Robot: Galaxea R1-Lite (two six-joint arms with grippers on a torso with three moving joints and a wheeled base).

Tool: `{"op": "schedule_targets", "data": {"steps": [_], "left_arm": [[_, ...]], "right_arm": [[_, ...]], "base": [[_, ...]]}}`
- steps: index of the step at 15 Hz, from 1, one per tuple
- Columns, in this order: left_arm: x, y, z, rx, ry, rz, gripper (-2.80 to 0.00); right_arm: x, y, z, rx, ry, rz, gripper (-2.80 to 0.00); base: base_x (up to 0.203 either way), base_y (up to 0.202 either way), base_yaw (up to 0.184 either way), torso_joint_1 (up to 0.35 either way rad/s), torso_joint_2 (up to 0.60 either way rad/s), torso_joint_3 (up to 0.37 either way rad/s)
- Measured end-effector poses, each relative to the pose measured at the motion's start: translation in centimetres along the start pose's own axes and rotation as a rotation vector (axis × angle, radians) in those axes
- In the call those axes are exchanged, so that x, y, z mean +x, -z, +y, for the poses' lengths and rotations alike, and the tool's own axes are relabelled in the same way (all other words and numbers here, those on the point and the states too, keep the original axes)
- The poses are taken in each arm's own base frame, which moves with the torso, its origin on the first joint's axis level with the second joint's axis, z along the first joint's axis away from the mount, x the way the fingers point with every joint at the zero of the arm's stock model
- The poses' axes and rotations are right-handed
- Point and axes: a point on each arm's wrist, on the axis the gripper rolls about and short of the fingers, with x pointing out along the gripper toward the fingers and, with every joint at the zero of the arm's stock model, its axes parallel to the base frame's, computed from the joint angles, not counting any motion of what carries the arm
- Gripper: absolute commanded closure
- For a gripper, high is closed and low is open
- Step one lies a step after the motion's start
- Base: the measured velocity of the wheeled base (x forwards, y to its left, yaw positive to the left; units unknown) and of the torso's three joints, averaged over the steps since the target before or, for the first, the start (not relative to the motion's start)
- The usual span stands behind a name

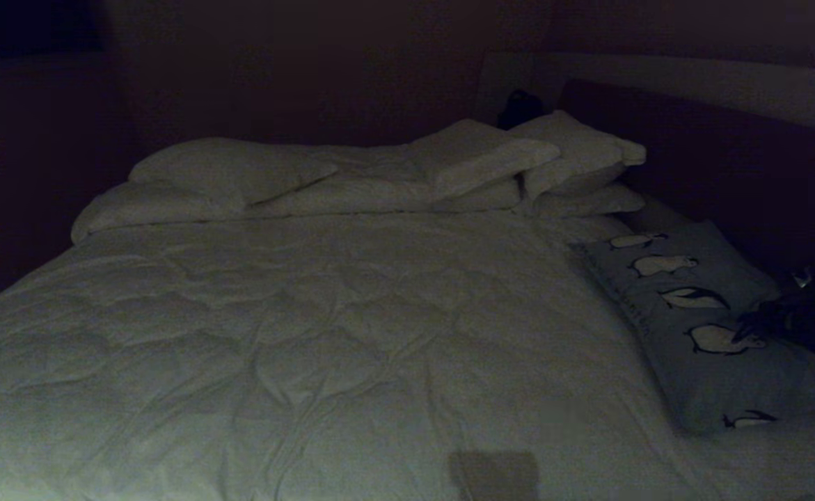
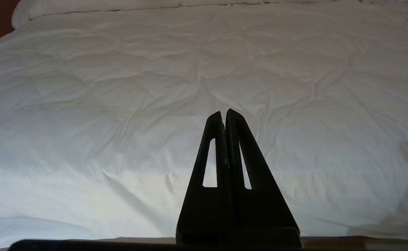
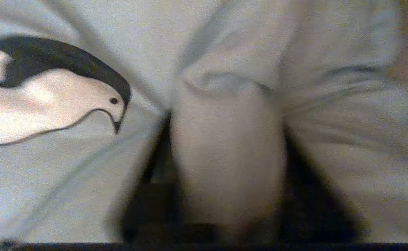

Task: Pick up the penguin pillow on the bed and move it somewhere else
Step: Pick up the pillow

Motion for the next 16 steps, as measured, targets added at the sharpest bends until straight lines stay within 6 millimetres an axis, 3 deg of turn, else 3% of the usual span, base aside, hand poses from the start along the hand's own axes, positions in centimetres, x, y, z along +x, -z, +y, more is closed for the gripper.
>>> {"op": "schedule_targets", "data": {"steps": [8,16], "left_arm": [[0.0,0.0,0.0,0.0,0.0,0.0,0.0],[0.0,0.0,0.0,0.0,0.0,0.0,0.0]], "right_arm": [[-3.5,-2.5,2.3,0.053,-0.032,-0.056,0.0],[-10.3,-6.2,6.8,0.05,-0.085,-0.161,0.0]], "base": [[0.0,0.0,0.0,0.0,0.0,0.0],[0.0,0.0,0.0,0.0,0.0,0.0]]}}
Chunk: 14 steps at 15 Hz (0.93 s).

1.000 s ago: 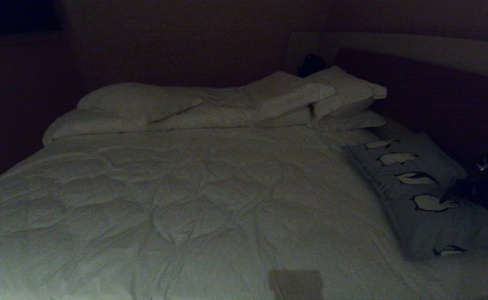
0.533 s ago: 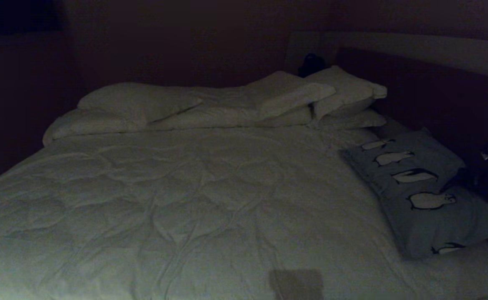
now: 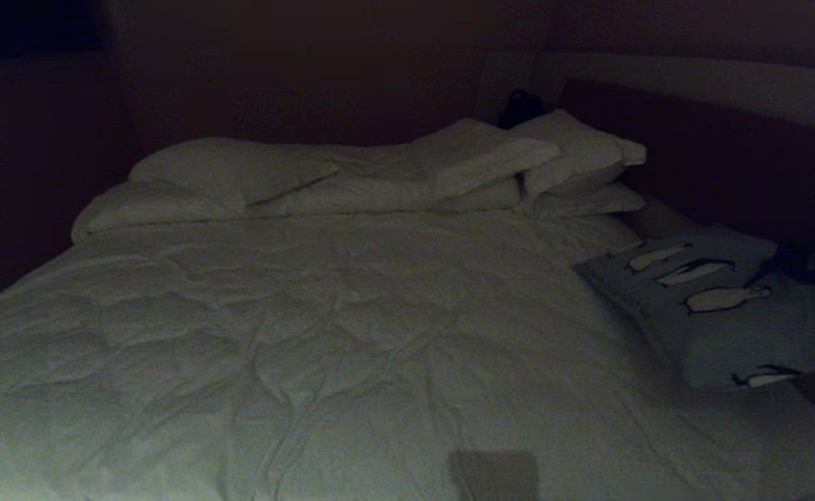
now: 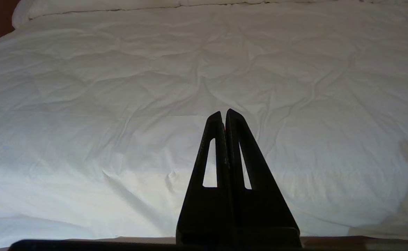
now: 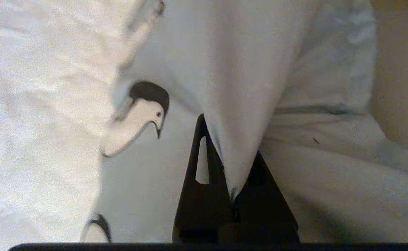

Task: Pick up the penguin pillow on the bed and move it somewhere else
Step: Pick up the pillow

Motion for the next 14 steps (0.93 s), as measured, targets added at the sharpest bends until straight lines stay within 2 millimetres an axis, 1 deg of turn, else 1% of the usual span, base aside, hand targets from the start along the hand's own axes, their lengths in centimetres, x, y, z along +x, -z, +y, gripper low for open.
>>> {"op": "schedule_targets", "data": {"steps": [3,8,14], "left_arm": [[0.0,0.0,0.0,0.0,0.0,0.0,0.0],[0.0,0.0,0.0,0.0,0.0,0.0,0.0],[0.0,0.0,0.0,0.0,0.0,0.0,0.0]], "right_arm": [[-1.0,-0.9,1.9,0.012,-0.033,-0.026,0.0],[-2.2,-2.3,5.9,-0.008,-0.102,-0.072,0.0],[-5.1,-4.3,8.9,-0.01,-0.163,-0.147,0.0]], "base": [[0.0,0.0,0.0,0.0,0.0,0.0],[0.0,0.0,0.0,0.0,0.0,0.0],[0.0,0.0,0.0,0.0,0.0,0.0]]}}
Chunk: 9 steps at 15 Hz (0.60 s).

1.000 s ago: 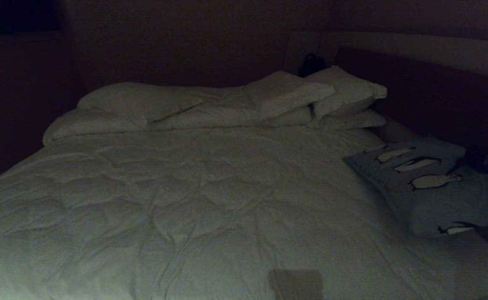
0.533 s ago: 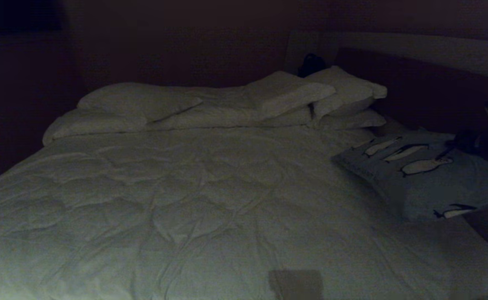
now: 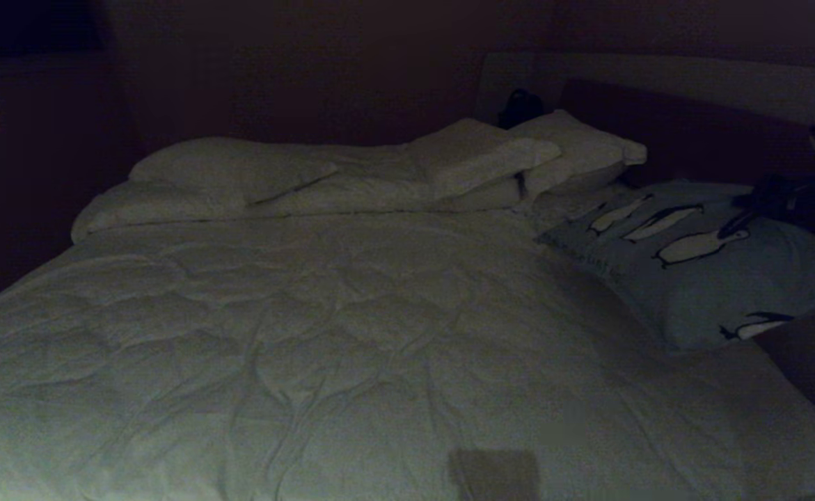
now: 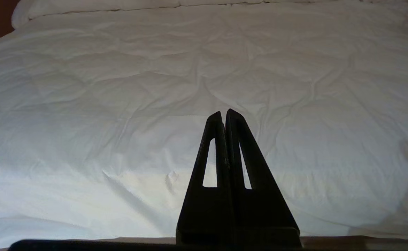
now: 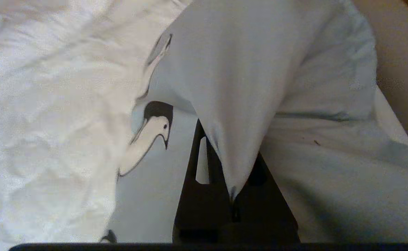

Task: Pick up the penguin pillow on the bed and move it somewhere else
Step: Pick up the pillow

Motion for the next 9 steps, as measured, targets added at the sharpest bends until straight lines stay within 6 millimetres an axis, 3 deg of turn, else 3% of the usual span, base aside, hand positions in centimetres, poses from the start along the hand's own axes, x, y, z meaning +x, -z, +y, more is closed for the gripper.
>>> {"op": "schedule_targets", "data": {"steps": [9], "left_arm": [[0.0,0.0,0.0,0.0,0.0,0.0,0.0]], "right_arm": [[-2.9,-2.5,3.5,0.009,-0.066,-0.096,0.0]], "base": [[0.0,0.0,0.0,0.0,0.0,0.0]]}}
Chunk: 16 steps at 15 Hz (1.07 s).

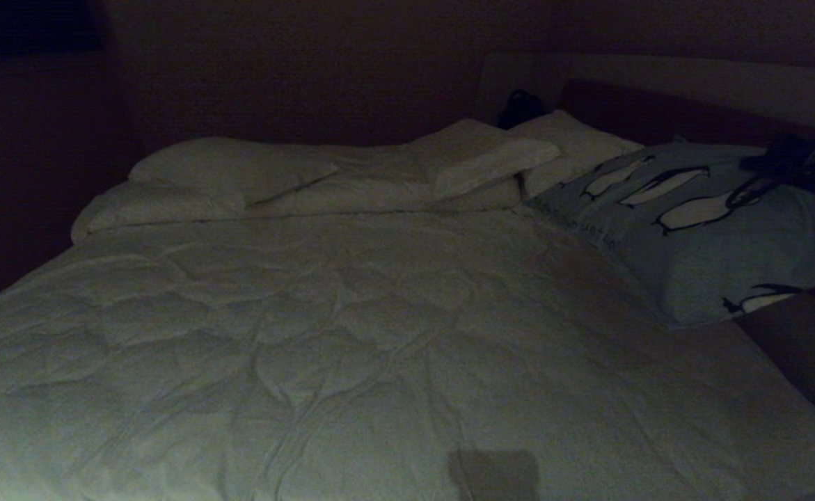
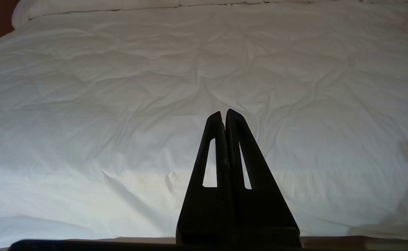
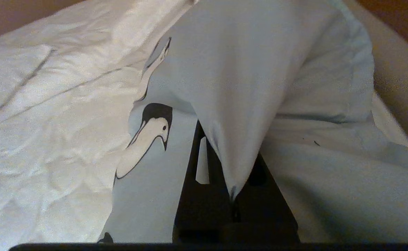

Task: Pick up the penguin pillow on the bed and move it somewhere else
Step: Pick up the pillow, then move to the foot of the bed

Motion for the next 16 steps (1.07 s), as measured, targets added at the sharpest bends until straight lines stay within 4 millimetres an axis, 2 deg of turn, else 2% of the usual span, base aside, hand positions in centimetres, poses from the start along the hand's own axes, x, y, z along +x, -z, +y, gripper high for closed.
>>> {"op": "schedule_targets", "data": {"steps": [16], "left_arm": [[0.0,0.0,0.0,0.001,0.0,-0.001,0.0]], "right_arm": [[0.1,0.2,1.2,0.007,-0.03,0.007,0.0]], "base": [[0.0,0.0,0.0,0.0,0.0,0.0]]}}
